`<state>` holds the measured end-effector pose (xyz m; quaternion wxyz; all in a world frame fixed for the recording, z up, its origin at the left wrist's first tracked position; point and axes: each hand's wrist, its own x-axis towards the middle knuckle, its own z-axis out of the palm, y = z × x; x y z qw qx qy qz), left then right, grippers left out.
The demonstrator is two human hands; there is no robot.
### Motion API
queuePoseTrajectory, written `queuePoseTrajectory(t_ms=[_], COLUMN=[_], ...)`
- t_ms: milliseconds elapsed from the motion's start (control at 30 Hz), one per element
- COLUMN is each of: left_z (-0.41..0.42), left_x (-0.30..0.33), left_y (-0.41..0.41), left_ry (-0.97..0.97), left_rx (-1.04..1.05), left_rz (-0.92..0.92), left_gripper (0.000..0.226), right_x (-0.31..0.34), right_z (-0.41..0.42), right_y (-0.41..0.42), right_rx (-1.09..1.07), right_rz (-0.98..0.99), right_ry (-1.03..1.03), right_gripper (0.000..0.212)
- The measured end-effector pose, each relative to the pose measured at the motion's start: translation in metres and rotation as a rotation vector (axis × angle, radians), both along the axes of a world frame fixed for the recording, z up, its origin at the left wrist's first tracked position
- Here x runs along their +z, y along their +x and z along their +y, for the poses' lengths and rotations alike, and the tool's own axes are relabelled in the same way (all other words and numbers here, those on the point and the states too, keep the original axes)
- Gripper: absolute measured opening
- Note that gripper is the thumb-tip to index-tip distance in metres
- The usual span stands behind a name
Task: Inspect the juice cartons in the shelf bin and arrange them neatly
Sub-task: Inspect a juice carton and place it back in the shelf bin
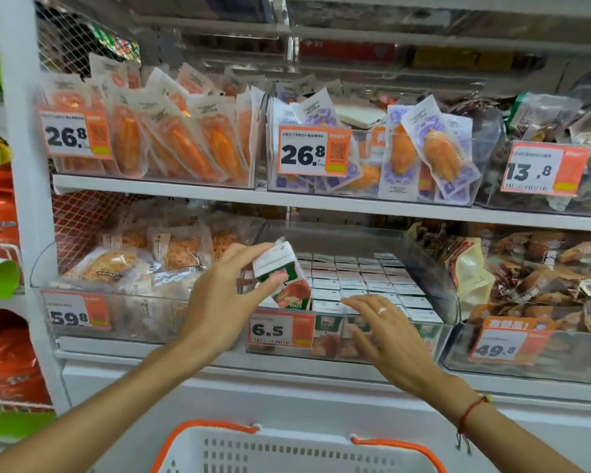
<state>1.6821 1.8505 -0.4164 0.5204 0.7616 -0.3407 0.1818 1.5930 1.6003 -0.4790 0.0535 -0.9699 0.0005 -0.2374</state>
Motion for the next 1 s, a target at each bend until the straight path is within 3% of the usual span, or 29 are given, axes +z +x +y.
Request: queuePoseTrajectory(t_ms=[167, 333, 500, 633, 733, 867, 1000], left_z=[-0.027, -0.038, -0.05, -0.066, -0.069, -0.063, -0.052], left_x=[0.015, 0.017, 0.023, 0.023, 0.018, 0.012, -0.001], left_y=[0.034, 0.049, 0.055, 0.059, 0.067, 0.072, 0.069], left_ry=[0.261, 0.665, 0.95, 1.12, 1.169, 1.071, 1.003], left_rx=[0.01, -0.045, -0.061, -0.151, -0.2, -0.276, -0.255], left_rz=[-0.18, -0.321, -0.285, -0.168, -0.067, 0.046, 0.025], left_gripper=[0.046, 0.049, 0.053, 0.035, 0.028, 0.036, 0.034], right_x=[-0.012, -0.012, -0.013, -0.013, -0.013, -0.014, -0.015], right_z=[-0.012, -0.013, -0.014, -0.013, -0.013, -0.014, -0.014], right_y=[0.006, 0.006, 0.006, 0.005, 0.005, 0.004, 0.005], right_rx=[-0.012, -0.005, -0.004, 0.001, 0.0, 0.003, 0.008], right_rz=[0.022, 0.029, 0.024, 0.013, 0.006, 0.002, 0.0], right_ry=[-0.086, -0.095, -0.113, -0.113, -0.118, -0.13, -0.132], right_gripper=[0.046, 0.049, 0.052, 0.052, 0.051, 0.051, 0.052])
